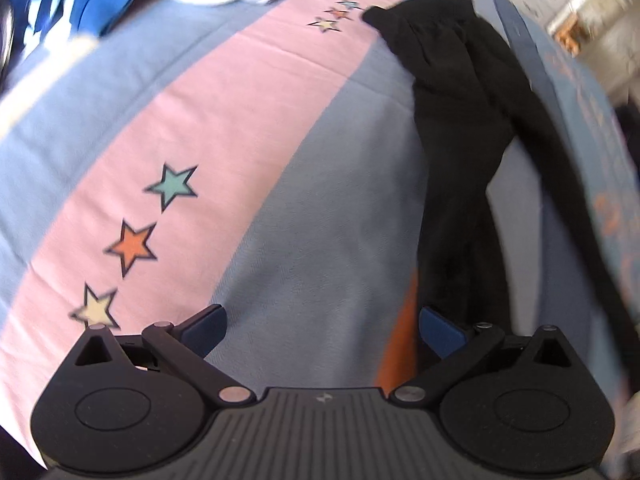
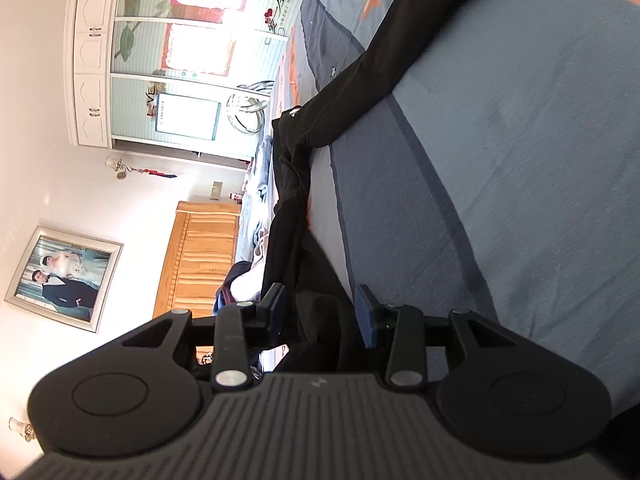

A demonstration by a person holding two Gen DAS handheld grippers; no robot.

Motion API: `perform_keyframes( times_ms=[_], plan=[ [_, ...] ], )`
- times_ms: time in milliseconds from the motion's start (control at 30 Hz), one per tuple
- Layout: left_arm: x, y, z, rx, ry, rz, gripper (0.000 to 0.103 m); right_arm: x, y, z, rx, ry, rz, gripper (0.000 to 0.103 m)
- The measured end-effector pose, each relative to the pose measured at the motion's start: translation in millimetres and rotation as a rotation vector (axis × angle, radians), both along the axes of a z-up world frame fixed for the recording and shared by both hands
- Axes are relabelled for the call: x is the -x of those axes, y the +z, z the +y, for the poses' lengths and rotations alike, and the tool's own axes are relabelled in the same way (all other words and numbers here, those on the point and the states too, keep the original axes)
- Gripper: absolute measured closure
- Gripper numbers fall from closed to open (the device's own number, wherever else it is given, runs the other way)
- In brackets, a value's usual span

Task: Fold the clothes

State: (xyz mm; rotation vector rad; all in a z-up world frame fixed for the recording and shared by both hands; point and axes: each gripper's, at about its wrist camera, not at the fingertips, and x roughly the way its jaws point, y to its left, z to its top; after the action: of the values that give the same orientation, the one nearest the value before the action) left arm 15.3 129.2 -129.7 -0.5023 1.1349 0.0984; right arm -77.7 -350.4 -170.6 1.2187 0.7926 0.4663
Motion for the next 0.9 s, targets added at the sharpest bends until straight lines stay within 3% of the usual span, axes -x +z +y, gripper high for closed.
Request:
perform_keyframes(
  times_ms=[167, 367, 500, 600, 667, 800, 900],
  plan=[
    [8, 14, 17, 0.233, 0.032, -0.056, 0.001, -1, -2, -3, -0.010, -0.003, -0.007, 0.062],
    [16, 13, -29, 0.488, -0.196, -0.185, 0.001, 0, -7, 0, 0.002, 0.013, -0.001, 0.062],
    [17, 10, -43, 0.365, -0.229, -0.142, 0.002, 2, -6, -4, 0.011, 0.007, -0.006, 0.062],
    [22, 11, -38, 0.242, -0.191, -0.095, 0.013, 2, -5, -6, 0.016, 0.004, -0.016, 0.062],
    [22, 10, -33, 0.174, -0.172, -0.077, 0.031, 2, -3, -5, 0.023, 0.008, -0.021, 0.062],
    [16, -5, -26, 0.171, -0.144, -0.034, 0.077, 0, -5, -1, 0.030, 0.022, -0.018, 0.062],
    [12, -9, -27, 0.173, -0.138, -0.043, 0.095, 0, -6, 1, 0.034, 0.027, -0.013, 0.062]
  ],
)
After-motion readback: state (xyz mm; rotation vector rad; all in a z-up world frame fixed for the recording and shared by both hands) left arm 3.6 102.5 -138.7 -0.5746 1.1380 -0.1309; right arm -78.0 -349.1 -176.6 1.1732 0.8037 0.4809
